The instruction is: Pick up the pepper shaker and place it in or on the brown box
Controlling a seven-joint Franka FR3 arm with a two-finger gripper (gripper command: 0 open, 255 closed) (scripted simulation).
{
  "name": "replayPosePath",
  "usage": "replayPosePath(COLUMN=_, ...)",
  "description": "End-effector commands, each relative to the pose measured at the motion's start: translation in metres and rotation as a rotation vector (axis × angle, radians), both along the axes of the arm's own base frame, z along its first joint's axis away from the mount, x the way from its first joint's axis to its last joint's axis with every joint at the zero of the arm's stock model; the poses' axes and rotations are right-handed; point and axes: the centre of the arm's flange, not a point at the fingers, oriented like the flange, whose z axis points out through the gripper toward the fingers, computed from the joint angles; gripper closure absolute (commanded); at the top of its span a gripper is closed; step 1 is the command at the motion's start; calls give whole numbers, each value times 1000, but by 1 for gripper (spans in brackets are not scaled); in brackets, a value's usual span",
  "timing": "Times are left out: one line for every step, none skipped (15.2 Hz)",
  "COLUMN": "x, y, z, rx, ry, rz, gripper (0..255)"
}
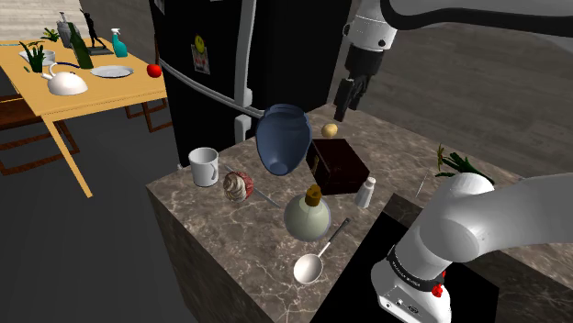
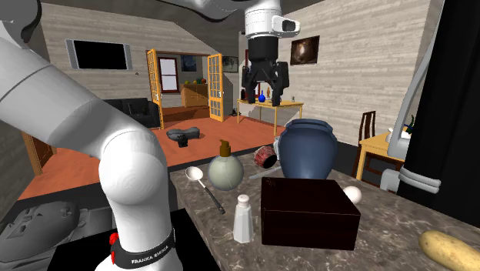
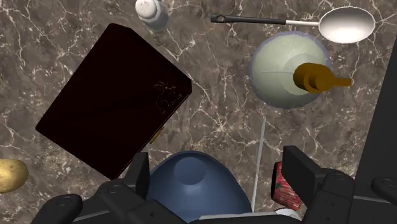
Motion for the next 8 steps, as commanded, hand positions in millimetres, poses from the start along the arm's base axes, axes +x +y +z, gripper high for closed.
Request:
replayPosePath(x=0, y=0, z=0, rx=0, ry=0, rz=0, gripper=0)
replayPosePath(x=-4, y=-7, z=-10, rx=6, ry=8, rz=-9, gripper=0)
replayPosePath(x=-7, y=-15, z=-21, rx=12, ry=15, rz=-19, gripper=0)
replayPosePath(x=-11, y=-22, z=-31, rx=18, ry=23, rz=-28, gripper=0)
replayPosePath(x=-15, y=-29, z=-42, rx=24, ry=30, rz=-37, gripper=0)
replayPosePath(x=-19, y=-36, z=-52, rx=30, ry=38, rz=-47, gripper=0)
replayPosePath(x=-23, y=-43, z=-63, rx=36, ry=45, rz=-56, gripper=0)
replayPosePath(x=-28, y=-50, z=-73, rx=42, ry=53, rz=-66, gripper=0)
